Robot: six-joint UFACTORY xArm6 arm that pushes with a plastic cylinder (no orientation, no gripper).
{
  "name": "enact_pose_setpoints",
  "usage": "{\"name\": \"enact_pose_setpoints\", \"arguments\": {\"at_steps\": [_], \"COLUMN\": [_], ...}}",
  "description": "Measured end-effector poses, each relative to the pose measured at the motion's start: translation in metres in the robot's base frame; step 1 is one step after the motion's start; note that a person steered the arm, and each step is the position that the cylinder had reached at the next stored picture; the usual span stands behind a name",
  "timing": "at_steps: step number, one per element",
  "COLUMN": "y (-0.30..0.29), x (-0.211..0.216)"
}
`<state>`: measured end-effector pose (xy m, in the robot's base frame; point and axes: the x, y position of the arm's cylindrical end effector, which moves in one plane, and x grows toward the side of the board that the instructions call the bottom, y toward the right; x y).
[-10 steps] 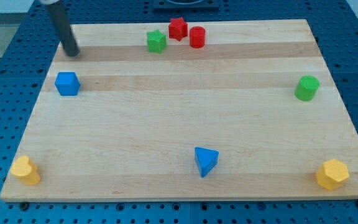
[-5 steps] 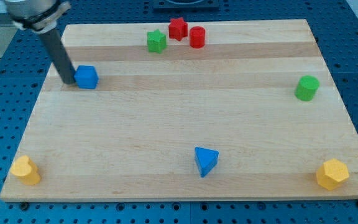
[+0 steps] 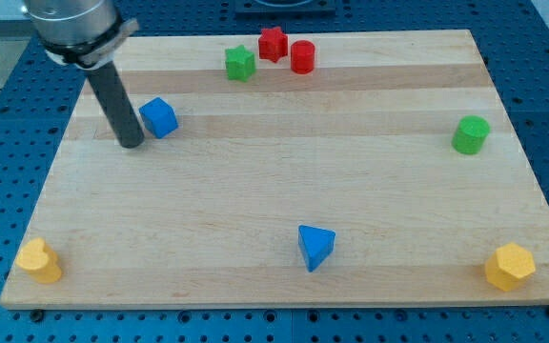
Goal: Push the cube to the bottom left of green star
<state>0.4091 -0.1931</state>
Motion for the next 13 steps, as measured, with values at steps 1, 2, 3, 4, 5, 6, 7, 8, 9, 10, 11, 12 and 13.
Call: {"name": "enact_pose_setpoints", "arguments": {"at_steps": [1,2,3,4,5,6,7,8,9,10,11,12,13], "y": [0.011,0.018,0.027,-0.003,-0.008,0.004,0.037,0.063,0.069,0.051,0.027,0.026,0.040], "x": [-0.022,-0.051,-0.065,-0.059,-0.068,-0.072,-0.076,-0.076,-0.076,-0.075,-0.087,-0.113,-0.131]}}
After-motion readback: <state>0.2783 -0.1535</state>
